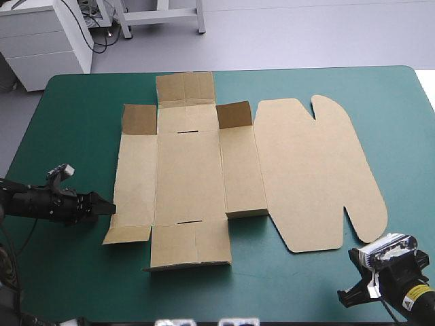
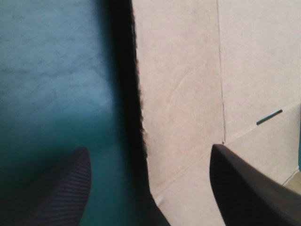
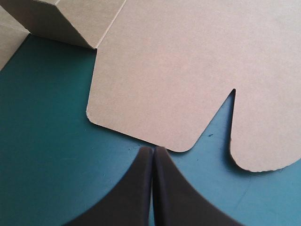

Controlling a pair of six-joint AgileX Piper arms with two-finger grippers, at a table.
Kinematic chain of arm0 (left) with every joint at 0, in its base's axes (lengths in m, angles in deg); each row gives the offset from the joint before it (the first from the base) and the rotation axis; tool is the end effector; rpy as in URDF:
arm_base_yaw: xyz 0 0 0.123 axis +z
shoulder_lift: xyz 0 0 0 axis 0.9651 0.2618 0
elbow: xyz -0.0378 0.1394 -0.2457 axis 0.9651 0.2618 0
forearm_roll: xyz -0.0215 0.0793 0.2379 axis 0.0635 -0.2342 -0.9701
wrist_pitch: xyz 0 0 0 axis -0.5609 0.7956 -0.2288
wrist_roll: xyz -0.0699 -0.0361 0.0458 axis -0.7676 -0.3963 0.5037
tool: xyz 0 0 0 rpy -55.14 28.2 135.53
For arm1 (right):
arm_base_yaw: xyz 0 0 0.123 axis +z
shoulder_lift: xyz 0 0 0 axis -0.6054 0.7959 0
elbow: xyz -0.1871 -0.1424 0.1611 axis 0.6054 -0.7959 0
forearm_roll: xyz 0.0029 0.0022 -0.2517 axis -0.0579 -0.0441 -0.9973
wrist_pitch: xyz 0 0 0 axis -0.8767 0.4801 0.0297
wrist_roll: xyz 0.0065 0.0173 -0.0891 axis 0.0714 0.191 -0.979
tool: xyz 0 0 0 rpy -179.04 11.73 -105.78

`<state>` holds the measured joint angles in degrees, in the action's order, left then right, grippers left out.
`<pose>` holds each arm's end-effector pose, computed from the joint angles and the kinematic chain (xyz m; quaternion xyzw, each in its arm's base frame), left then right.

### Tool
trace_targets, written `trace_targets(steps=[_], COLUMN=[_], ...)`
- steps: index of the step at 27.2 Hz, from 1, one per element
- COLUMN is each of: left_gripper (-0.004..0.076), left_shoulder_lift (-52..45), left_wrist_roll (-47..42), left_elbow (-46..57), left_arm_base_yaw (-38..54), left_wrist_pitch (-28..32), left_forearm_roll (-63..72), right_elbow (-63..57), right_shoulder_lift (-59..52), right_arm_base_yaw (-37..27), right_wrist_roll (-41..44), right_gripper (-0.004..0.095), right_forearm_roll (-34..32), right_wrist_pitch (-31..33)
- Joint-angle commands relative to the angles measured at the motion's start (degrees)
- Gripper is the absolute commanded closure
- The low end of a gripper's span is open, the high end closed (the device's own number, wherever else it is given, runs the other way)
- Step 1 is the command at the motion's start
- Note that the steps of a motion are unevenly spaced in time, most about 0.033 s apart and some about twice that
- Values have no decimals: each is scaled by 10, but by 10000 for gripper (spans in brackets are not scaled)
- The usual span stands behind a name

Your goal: Fold the box

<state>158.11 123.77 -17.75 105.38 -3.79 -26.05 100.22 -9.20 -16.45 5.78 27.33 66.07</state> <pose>0.2453 0.0764 0.2051 -0.0155 0.9375 -0.3211 0.1333 0.0477 0.0222 0.2789 -0.2093 0.8631 0.0817 0.4522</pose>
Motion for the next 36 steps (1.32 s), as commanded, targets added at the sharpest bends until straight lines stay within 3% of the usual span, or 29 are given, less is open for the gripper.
trace_targets(steps=[1, 9, 19, 23, 26, 30, 31, 36], left_gripper=[213, 213, 213, 218, 320, 686, 729, 731], left_shoulder_lift=[8, 55, 90, 94, 94, 94, 94, 94], left_wrist_roll=[13, 34, 45, 49, 48, 44, 49, 97], left_elbow=[-10, -10, -12, -12, -12, -12, -12, -14], left_arm_base_yaw=[-2, -9, -133, -140, -140, -140, -140, -143], left_wrist_pitch=[-3, 3, 39, 37, 36, 39, 39, 34], left_forearm_roll=[48, 64, 99, 139, 144, 144, 144, 170], right_elbow=[14, 14, 14, 14, 14, 14, 14, 14], right_shoulder_lift=[5, 5, 5, 5, 5, 5, 5, 5], right_arm_base_yaw=[2, 2, 2, 2, 2, 2, 2, 2], right_wrist_roll=[-4, -4, -4, -4, -4, -4, -4, -4], right_gripper=[922, 922, 922, 922, 922, 922, 922, 922], right_forearm_roll=[-3, -3, -3, -3, -3, -3, -3, -3], right_wrist_pitch=[-34, -34, -34, -34, -34, -34, -34, -34])
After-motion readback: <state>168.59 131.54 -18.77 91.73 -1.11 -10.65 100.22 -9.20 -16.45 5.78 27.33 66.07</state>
